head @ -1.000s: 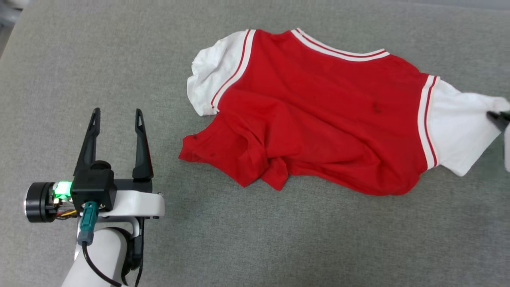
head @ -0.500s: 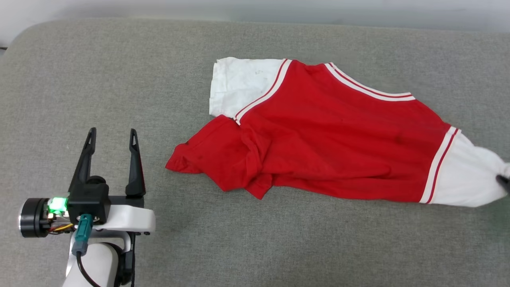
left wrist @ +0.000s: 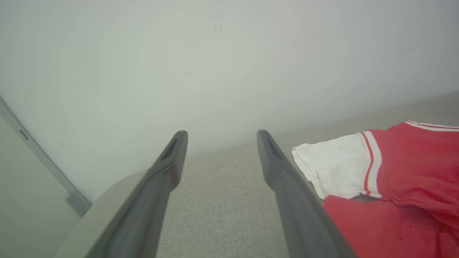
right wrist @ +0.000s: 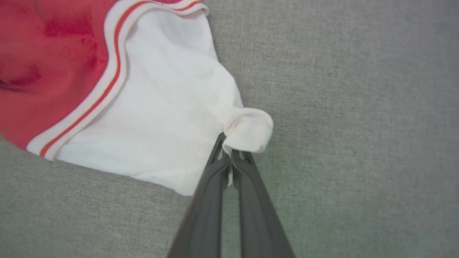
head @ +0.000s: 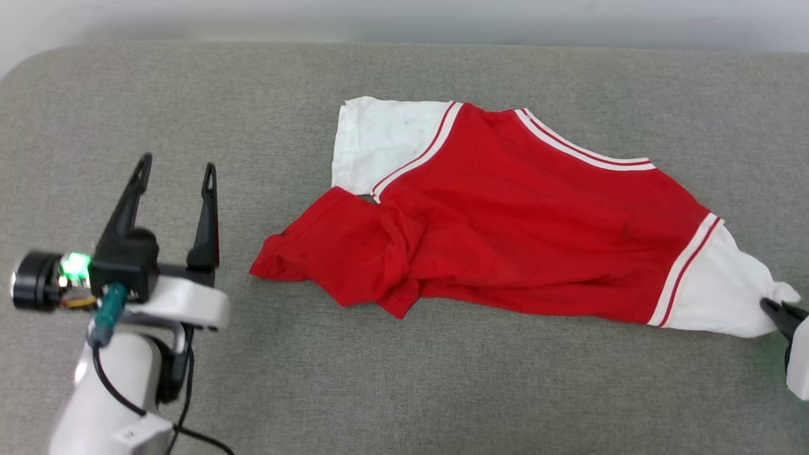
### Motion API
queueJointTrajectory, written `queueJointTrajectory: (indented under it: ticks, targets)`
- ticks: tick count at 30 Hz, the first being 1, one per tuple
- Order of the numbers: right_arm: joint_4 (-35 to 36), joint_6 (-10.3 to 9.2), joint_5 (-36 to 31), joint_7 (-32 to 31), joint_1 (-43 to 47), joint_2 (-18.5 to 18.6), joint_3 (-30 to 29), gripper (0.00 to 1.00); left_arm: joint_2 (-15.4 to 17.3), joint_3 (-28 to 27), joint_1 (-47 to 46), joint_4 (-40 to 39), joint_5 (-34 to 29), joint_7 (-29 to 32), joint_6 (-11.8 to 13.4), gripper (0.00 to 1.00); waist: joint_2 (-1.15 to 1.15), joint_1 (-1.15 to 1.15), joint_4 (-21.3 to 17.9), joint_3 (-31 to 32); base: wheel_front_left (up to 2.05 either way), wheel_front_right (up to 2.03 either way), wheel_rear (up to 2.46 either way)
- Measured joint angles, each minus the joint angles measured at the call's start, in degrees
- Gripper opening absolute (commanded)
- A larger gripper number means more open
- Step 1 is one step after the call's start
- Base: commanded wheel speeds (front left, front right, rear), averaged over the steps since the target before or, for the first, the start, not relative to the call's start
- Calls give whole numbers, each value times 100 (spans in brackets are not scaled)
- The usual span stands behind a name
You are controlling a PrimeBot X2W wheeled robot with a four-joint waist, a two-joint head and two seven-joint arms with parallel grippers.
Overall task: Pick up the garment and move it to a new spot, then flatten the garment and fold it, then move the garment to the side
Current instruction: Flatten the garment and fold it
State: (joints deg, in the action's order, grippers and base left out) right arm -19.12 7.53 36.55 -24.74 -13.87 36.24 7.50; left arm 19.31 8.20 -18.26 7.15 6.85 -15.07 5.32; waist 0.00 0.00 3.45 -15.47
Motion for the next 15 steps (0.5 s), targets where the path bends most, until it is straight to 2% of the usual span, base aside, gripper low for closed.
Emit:
queueJointTrajectory:
  ticks: [3,9,14,15]
  targets:
    - [148,0,-120,227,-3,-44,-58,0,155,59,-431,224,73,42,-323,100,0,0,-75,-17,0,0,0]
    - [599,0,-404,586,-58,-221,-133,0,423,252,-1591,498,344,846,-978,100,0,0,-285,-130,0,0,0]
    - [1109,0,-675,679,-137,-401,-110,0,601,660,-2477,855,884,2106,-1238,100,0,0,-495,-321,0,0,0]
    - [1358,0,-800,681,-158,-482,-79,0,727,1045,-3006,1066,1419,2992,-1265,100,0,0,-613,-476,0,0,0]
